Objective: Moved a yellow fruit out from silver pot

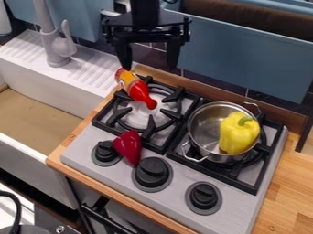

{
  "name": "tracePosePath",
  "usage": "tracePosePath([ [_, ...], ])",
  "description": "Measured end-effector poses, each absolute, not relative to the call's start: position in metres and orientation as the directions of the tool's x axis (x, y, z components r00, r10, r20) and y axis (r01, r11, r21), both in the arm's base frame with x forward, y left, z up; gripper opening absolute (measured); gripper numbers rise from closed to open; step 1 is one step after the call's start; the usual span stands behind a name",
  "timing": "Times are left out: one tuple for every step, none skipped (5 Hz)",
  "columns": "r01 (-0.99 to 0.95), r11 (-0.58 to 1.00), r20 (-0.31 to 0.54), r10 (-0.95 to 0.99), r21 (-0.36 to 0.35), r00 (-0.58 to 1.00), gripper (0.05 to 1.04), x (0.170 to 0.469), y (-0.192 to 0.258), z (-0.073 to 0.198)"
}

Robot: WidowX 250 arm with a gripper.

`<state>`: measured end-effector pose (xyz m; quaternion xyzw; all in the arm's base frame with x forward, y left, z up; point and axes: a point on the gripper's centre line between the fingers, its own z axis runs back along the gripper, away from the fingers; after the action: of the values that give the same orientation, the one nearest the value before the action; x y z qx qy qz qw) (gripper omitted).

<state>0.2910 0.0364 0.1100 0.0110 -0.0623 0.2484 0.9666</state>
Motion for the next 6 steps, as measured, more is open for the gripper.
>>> tracePosePath([
  [-0.479, 0.878, 0.096, 0.477, 0.001, 0.874, 0.993, 0.288, 0.033, 0.101],
  [-0.445, 0.895, 0.120, 0.445, -0.027, 0.888, 0.994, 0.295, 0.007, 0.101],
  [-0.432, 0.902, 0.138, 0.431, -0.028, 0.892, 0.994, 0.298, -0.017, 0.099],
  [-0.401, 0.915, 0.133, 0.402, -0.032, 0.906, 0.994, 0.297, -0.039, 0.095],
  [-0.380, 0.924, 0.119, 0.382, -0.036, 0.917, 0.994, 0.298, -0.063, 0.092],
  [-0.395, 0.919, 0.113, 0.394, -0.011, 0.912, 0.994, 0.298, -0.082, 0.081],
])
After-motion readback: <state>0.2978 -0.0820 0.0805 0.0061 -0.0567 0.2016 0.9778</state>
